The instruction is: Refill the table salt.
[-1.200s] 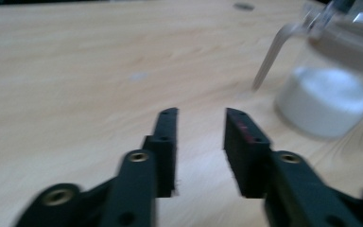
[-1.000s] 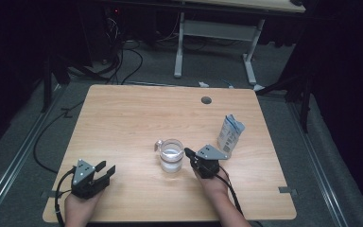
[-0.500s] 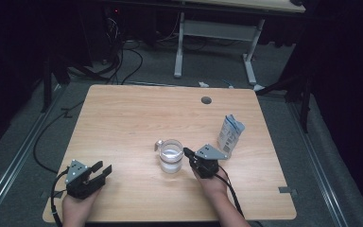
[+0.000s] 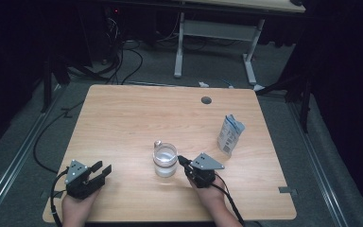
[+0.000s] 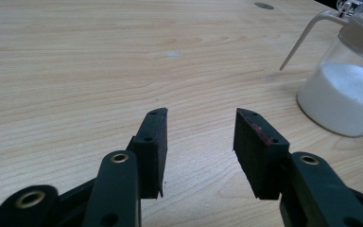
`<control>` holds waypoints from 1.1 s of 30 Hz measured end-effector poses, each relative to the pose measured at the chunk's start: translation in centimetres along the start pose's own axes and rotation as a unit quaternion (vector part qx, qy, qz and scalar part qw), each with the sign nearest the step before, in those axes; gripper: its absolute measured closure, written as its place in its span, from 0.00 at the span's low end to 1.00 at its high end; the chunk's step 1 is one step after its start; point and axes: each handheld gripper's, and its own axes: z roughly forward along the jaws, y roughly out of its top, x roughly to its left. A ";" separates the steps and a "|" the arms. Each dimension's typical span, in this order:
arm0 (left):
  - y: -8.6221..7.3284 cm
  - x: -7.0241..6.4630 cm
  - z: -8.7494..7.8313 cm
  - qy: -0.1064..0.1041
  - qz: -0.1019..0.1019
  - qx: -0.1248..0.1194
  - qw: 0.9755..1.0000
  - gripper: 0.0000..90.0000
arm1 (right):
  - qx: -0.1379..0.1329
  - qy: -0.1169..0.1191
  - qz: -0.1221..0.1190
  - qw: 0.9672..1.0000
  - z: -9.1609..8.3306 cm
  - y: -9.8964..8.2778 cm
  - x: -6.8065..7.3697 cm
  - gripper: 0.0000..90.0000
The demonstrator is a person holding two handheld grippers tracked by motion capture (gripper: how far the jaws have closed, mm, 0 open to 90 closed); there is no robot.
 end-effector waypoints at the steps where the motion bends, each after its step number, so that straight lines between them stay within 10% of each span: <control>1: 0.0 0.0 0.0 0.000 -0.001 0.000 1.000 0.62 | -0.001 0.002 -0.001 1.000 0.0 0.0 0.2 1.00; 33: -0.1 0.1 0.0 -0.002 -0.001 0.001 1.000 0.63 | -0.010 0.043 -0.019 0.999 0.4 0.3 3.3 1.00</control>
